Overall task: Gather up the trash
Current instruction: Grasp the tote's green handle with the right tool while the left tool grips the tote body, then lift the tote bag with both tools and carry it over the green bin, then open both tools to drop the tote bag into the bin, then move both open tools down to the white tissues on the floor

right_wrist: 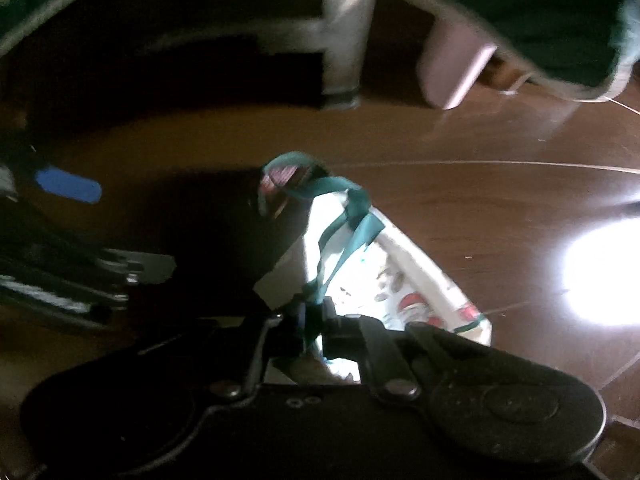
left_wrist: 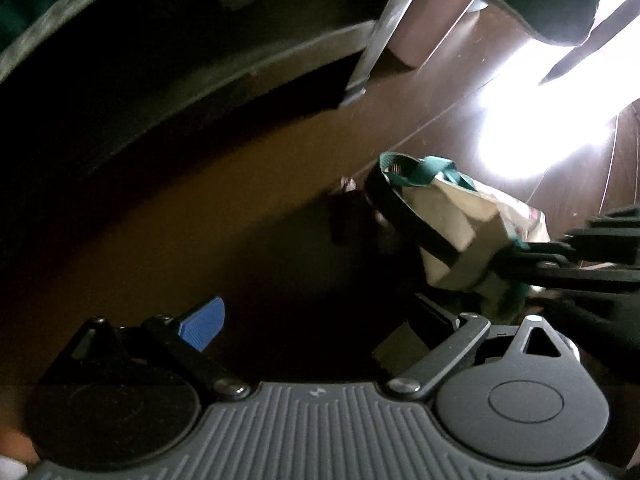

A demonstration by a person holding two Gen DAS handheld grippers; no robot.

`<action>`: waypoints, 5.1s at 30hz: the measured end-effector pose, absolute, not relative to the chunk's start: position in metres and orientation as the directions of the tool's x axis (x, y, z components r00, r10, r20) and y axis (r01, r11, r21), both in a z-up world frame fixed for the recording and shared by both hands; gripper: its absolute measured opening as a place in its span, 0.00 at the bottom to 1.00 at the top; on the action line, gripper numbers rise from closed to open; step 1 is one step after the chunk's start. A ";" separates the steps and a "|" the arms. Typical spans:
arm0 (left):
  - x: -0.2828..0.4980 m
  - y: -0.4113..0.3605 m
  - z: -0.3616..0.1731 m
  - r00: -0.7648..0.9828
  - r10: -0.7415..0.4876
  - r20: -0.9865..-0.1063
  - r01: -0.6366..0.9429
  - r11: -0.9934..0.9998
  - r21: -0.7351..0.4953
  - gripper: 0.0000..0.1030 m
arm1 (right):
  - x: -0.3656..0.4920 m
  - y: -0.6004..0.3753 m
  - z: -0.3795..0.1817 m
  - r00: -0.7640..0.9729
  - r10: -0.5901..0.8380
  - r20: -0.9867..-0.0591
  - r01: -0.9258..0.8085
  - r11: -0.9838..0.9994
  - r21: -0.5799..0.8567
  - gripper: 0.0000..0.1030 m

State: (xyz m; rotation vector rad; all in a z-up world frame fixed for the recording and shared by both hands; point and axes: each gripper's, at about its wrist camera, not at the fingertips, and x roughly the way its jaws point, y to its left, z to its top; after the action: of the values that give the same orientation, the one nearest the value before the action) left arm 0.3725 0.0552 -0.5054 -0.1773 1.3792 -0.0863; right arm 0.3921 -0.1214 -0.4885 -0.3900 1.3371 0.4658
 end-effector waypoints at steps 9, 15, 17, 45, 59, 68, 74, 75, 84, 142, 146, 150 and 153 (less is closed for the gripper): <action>0.411 0.050 -0.512 0.205 -0.177 -0.963 -0.068 0.979 -0.195 0.96 | 0.423 -0.159 -0.442 0.327 0.157 -0.932 -0.225 0.971 0.084 0.04; 0.442 0.035 -0.531 0.188 -0.185 -0.965 -0.107 0.972 -0.208 0.96 | 0.439 -0.169 -0.452 0.299 0.181 -0.937 -0.104 0.982 0.156 0.04; 0.449 0.027 -0.539 0.178 -0.170 -0.969 -0.087 0.978 -0.188 0.95 | 0.441 -0.170 -0.459 0.293 0.185 -0.938 -0.096 0.982 0.164 0.04; 0.342 0.081 -0.440 0.143 -0.207 -0.968 -0.183 0.956 -0.231 0.34 | 0.380 -0.123 -0.372 0.166 0.290 -0.943 -0.451 0.872 0.189 0.03; 0.253 0.101 -0.215 0.387 -0.181 -0.904 -0.220 0.934 -0.281 0.34 | 0.304 -0.103 -0.178 0.310 0.470 -0.826 -0.534 0.805 0.258 0.03; 0.236 0.053 -0.105 0.561 -0.173 -0.810 -0.146 0.942 -0.303 0.34 | 0.259 -0.143 -0.061 0.441 0.549 -0.710 -0.549 0.791 0.271 0.03; 0.224 0.028 -0.022 0.661 -0.176 -0.730 -0.074 0.952 -0.296 0.34 | 0.238 -0.181 0.023 0.566 0.558 -0.607 -0.564 0.799 0.209 0.03; 0.223 0.023 -0.011 0.672 -0.179 -0.719 -0.063 0.953 -0.296 0.34 | 0.236 -0.188 0.035 0.587 0.556 -0.588 -0.562 0.803 0.198 0.03; 0.239 -0.041 0.100 0.773 -0.228 -0.592 0.076 0.959 -0.271 0.34 | 0.241 -0.260 0.142 0.753 0.512 -0.414 -0.495 0.855 0.157 0.03; 0.386 -0.299 0.123 0.702 -0.282 -0.654 0.367 0.930 -0.007 0.69 | 0.337 -0.446 0.126 0.844 0.246 -0.477 -0.148 0.961 0.234 0.36; 0.365 -0.290 0.138 0.715 -0.278 -0.641 0.347 0.938 -0.020 0.69 | 0.314 -0.445 0.140 0.854 0.260 -0.451 -0.169 0.958 0.232 0.43; 0.342 -0.280 0.149 0.727 -0.267 -0.632 0.325 0.945 -0.026 0.69 | 0.290 -0.440 0.153 0.852 0.295 -0.433 -0.212 0.950 0.230 0.46; 0.321 -0.269 0.156 0.730 -0.258 -0.633 0.304 0.952 -0.038 0.69 | 0.271 -0.433 0.161 0.848 0.320 -0.423 -0.249 0.944 0.216 0.48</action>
State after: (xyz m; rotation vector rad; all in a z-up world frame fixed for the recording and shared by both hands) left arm 0.3210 -0.2691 0.1563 0.0694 0.6864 -0.3098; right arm 0.2708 -0.4333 0.1608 0.1560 0.4720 0.3011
